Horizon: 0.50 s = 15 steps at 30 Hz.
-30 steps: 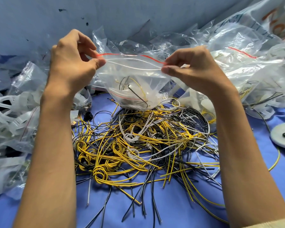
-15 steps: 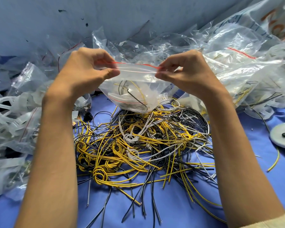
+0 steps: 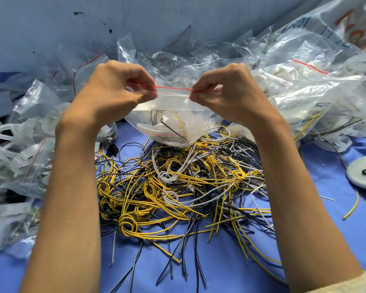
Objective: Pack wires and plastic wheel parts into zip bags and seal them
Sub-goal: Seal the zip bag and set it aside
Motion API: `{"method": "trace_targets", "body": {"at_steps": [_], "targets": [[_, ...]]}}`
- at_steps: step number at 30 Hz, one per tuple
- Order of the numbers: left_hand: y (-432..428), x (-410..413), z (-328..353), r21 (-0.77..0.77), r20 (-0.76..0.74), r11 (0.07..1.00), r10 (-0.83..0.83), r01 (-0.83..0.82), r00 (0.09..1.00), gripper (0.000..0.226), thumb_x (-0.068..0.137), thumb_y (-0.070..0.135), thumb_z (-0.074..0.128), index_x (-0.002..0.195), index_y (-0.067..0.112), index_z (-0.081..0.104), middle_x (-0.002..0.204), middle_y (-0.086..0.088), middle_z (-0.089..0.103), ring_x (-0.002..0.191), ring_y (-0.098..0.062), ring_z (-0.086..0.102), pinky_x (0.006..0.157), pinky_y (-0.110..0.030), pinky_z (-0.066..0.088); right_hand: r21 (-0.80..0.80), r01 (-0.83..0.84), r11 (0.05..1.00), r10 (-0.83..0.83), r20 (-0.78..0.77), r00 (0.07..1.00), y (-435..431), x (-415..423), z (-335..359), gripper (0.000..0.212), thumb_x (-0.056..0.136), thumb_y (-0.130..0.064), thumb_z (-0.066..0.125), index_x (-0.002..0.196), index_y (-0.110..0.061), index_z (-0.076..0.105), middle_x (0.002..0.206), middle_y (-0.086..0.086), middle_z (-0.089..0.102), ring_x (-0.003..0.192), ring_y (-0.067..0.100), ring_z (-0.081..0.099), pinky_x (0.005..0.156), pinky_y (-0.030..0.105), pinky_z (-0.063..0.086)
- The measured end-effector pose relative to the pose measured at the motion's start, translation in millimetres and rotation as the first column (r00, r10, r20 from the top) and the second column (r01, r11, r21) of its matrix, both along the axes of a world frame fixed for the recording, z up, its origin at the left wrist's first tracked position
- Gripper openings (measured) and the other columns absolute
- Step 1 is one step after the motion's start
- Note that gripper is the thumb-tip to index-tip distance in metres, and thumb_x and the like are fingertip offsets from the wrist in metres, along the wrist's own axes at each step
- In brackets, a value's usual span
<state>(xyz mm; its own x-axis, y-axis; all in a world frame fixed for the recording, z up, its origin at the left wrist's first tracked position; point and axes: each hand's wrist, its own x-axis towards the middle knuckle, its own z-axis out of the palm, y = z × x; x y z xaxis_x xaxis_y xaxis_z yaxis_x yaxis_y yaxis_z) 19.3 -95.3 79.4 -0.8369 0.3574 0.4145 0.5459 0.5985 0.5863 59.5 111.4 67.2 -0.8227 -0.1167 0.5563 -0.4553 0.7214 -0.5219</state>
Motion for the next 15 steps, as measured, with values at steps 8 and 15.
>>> {"method": "trace_targets", "body": {"at_steps": [8,15], "targets": [[-0.7,-2.6,0.3,-0.033,-0.076,0.999,0.038,-0.041,0.996,0.015,0.078,0.010,0.074,0.089,0.020,0.071,0.077,0.000,0.065,0.059,0.015,0.054,0.070,-0.004,0.043,0.028,0.001,1.000,-0.001,-0.017,1.000,-3.0,-1.8,0.2,0.018,0.078,-0.012,0.076,0.093,-0.003,0.075,0.080,-0.001,0.069,0.068,0.006,0.063,0.073,0.017,0.054],[0.5,-1.0,-0.7,-0.054,-0.020,0.998,0.013,-0.014,1.000,0.012,0.079,0.014,0.074,0.089,0.020,0.070,0.085,-0.006,0.070,0.079,-0.011,0.060,0.077,-0.015,0.047,0.047,-0.004,0.999,0.006,-0.035,0.999,-5.5,-3.9,-2.5,0.012,0.076,-0.008,0.075,0.087,-0.004,0.076,0.072,-0.008,0.063,0.054,-0.010,0.054,0.064,0.008,0.047]]}}
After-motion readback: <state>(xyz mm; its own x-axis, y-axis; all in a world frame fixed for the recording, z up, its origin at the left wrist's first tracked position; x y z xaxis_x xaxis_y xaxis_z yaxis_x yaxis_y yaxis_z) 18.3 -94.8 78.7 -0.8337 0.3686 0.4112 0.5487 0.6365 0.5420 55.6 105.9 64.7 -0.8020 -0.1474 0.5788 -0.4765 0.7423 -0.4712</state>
